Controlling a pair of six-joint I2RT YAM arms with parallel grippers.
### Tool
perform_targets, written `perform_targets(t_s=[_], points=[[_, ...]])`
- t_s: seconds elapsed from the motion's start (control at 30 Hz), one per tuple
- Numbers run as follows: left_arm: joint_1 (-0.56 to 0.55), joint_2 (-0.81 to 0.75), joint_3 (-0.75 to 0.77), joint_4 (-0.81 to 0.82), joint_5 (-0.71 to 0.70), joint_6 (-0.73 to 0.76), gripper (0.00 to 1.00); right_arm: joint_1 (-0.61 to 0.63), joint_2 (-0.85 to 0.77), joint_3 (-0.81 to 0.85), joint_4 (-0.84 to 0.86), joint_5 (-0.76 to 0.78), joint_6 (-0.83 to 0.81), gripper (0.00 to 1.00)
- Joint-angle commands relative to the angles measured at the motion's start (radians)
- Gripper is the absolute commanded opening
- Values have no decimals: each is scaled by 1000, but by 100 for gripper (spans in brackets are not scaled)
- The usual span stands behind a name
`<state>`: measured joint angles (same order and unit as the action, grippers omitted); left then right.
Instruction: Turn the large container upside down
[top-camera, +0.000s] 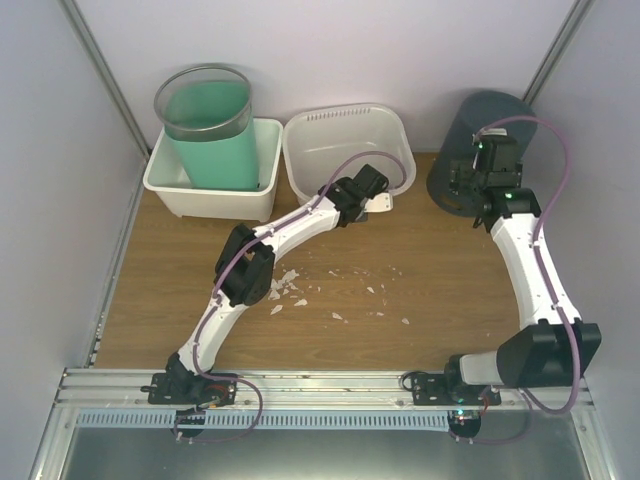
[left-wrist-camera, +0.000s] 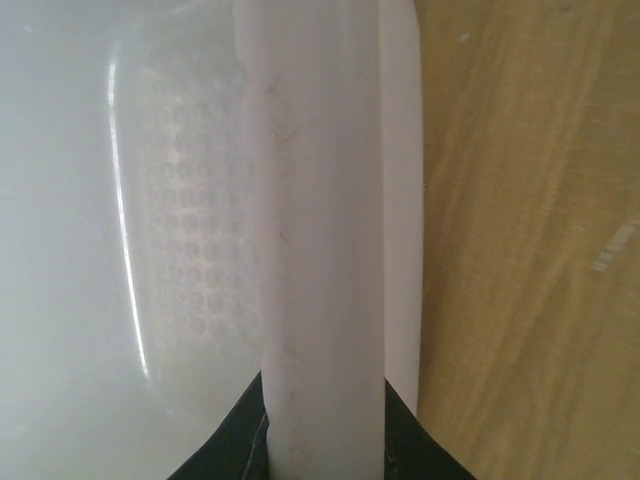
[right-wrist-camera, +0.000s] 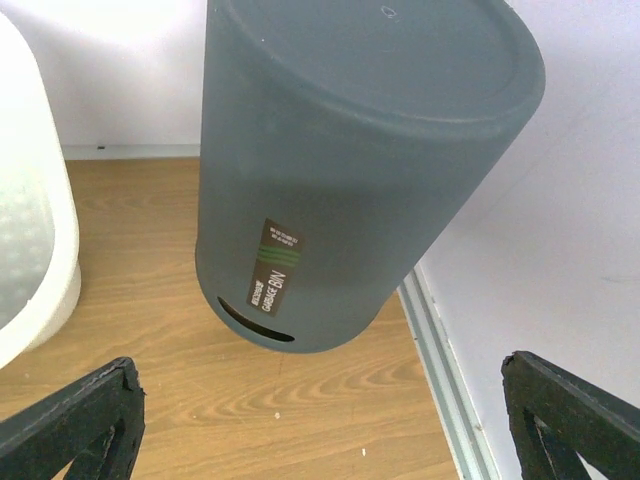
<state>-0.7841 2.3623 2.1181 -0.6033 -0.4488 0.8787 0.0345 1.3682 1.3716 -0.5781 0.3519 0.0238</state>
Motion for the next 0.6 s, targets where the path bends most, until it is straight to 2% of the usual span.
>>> perform_targets(t_s=[0.0, 0.23, 0.43, 0.57], points=[[-46, -103, 66, -298, 120, -94, 0, 2, -47, 30, -34, -21, 18, 96], [-64, -265, 54, -477, 394, -247, 0, 3, -127, 92, -69, -36, 43, 96], [-56, -384, 73, -547, 669, -337, 0, 4, -211, 138, -73, -10, 71, 96], [-42, -440, 123, -564, 840, -391, 0, 4, -274, 145, -51, 69, 106, 96]])
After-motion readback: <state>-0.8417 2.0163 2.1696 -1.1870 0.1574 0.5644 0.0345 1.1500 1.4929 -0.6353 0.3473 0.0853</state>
